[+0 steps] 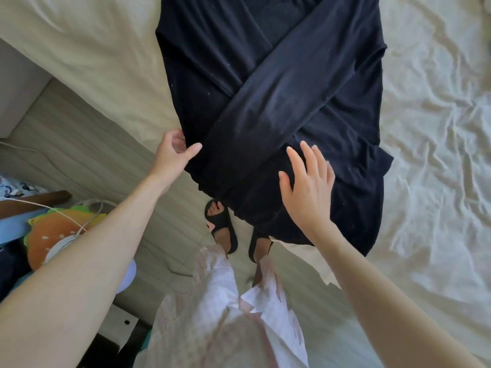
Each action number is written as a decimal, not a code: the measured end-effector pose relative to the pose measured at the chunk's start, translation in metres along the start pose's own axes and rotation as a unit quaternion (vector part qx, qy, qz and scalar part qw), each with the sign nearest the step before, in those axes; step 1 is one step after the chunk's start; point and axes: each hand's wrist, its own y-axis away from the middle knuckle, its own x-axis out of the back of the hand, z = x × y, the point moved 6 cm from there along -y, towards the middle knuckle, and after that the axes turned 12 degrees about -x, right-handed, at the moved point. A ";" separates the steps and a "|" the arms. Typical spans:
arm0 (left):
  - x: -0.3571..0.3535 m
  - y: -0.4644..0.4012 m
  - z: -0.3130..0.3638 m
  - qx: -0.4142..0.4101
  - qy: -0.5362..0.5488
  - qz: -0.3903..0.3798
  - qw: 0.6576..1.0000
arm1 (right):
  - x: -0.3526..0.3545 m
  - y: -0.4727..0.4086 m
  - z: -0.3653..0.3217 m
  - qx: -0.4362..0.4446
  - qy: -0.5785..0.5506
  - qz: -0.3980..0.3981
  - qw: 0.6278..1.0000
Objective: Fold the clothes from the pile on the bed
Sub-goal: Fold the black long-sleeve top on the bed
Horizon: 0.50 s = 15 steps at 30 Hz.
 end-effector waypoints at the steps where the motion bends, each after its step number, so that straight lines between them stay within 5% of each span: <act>1: -0.006 0.002 -0.003 0.014 0.013 -0.010 1.000 | -0.004 -0.004 0.002 0.010 0.024 -0.021 0.999; 10: -0.043 0.085 -0.068 0.106 0.031 -0.089 0.990 | -0.024 0.024 0.048 0.059 0.055 -0.085 0.993; 15: -0.052 0.133 -0.086 0.115 -0.007 -0.015 0.993 | -0.013 0.055 0.095 0.061 0.019 -0.087 0.994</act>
